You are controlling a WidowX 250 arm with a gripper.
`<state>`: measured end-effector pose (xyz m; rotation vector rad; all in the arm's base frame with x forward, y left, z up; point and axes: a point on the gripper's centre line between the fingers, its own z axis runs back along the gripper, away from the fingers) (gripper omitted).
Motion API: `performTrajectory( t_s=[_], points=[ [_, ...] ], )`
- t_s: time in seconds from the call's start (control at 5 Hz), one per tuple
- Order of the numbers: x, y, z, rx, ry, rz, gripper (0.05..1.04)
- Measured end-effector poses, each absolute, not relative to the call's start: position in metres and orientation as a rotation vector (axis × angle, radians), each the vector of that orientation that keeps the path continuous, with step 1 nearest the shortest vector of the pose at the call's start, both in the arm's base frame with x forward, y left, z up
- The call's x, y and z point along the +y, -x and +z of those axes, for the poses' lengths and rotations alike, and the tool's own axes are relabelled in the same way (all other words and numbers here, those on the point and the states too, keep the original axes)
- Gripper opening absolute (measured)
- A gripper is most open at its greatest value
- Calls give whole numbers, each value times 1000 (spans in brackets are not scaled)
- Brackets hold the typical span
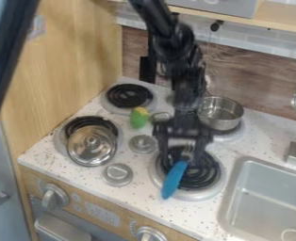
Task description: Move the blue fork to the bottom right stove
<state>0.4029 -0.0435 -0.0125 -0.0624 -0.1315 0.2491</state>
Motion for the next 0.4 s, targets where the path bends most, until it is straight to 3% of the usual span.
performTrajectory(
  t_s=[0.2, 0.4],
  points=[
    [-37, -406, 14, -186, 73, 266, 1003],
    [-34, -404, 26, -185, 89, 273, 999]
  ],
)
